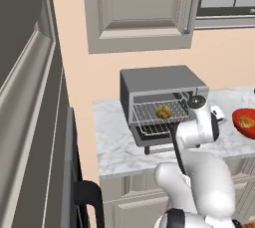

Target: Pick up the heated bread from the toaster oven and place it in the bowl. Then move the bread bowl to the dining counter.

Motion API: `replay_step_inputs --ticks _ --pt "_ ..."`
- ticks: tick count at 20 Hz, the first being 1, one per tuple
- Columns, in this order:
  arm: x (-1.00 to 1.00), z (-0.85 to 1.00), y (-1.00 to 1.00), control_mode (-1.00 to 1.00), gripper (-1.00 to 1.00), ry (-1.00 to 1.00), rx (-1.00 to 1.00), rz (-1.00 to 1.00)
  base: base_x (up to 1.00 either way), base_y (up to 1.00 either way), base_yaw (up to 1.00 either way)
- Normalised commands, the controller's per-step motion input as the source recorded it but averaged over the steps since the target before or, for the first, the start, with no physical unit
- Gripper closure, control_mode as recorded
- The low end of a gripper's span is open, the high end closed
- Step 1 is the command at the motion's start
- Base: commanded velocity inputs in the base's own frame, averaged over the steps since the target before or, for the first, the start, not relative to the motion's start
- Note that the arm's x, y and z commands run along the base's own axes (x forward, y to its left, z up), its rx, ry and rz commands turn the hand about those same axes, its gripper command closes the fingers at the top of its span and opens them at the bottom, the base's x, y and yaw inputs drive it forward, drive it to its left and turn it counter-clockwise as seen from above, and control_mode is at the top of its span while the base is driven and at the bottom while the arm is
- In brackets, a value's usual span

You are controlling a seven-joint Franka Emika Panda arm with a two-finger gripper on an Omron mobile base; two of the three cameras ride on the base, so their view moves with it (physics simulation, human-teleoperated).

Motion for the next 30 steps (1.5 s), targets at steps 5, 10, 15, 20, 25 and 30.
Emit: replay_step_inputs --ticks 5,10,15,20,25,30 --pt "-0.9 -0.12 -0.27 -1.0 -1.0 -0.05 0.01 0.0 0.0 0.0 0.0" --pt "-0.21 0.8 0.07 -1.0 -1.0 -0.14 0.09 0.0 0.0 0.0 0.0" --pt "0.0 0.82 0.14 -1.0 -1.0 -0.01 0.11 0.07 0.0 0.0 0.0" --pt "0.0 0.42 0.39 -1.0 -1.0 0.0 0.08 0.15 0.0 0.0 0.0" --pt "0.0 0.05 0.87 -1.0 -1.0 0.01 0.0 0.15 0.0 0.0 0.0" --pt "0.0 -0.03 0.47 -1.0 -1.0 0.0 0.01 0.09 0.0 0.0 0.0"
